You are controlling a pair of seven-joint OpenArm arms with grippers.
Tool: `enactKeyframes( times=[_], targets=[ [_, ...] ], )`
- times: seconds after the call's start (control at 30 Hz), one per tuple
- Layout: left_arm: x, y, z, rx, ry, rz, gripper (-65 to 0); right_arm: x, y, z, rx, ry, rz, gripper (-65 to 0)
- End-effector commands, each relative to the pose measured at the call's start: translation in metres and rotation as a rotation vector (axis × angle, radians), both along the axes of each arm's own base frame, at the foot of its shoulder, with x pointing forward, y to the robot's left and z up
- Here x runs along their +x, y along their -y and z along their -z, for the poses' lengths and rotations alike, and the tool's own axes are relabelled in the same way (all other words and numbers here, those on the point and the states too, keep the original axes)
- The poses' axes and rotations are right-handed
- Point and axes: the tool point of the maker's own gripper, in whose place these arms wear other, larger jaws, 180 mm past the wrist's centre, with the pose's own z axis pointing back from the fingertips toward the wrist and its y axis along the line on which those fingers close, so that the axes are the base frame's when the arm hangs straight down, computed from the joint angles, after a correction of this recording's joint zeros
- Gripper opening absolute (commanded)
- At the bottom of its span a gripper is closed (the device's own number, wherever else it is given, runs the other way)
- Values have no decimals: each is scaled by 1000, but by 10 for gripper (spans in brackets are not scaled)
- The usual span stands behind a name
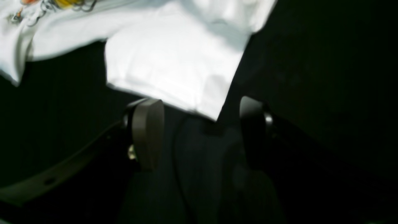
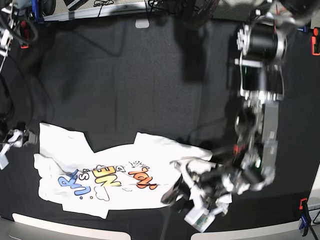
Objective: Layout the t-shirt on the table in an organized manner, then fold the t-shirt properly
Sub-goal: 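Reach the left gripper to the shirt edge and grasp it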
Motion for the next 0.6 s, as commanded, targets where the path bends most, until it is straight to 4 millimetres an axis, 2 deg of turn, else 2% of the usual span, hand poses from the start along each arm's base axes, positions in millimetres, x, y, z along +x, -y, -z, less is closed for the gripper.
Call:
enactKeyframes(
  times=[0.0, 0.07, 0.13, 0.23, 0.3, 0.4, 0.57],
  targets=[
    [-7, 5, -13, -30, 42, 12, -500, 6, 5, -21, -20, 60, -9, -273],
    [-30, 10, 7, -19, 9, 27, -500, -2, 2, -16, -38, 49, -25, -273],
    [-49, 17, 38, 35, -29, 40, -500, -11, -1, -11, -52, 39, -39, -273],
    [-67, 24, 80, 170, 22, 64, -500, -21, -3, -8, -67, 33, -53, -273],
    [-62, 19, 99, 295, 101, 33, -500, -20, -4, -10, -69, 45, -56, -273],
    [-38, 3, 115, 471, 212, -66, -499, -17, -4, -14, -66, 68, -54, -273],
    [-16, 4, 150, 601, 178, -37, -499, -16, -4, -15, -64, 74, -54, -273]
  ],
)
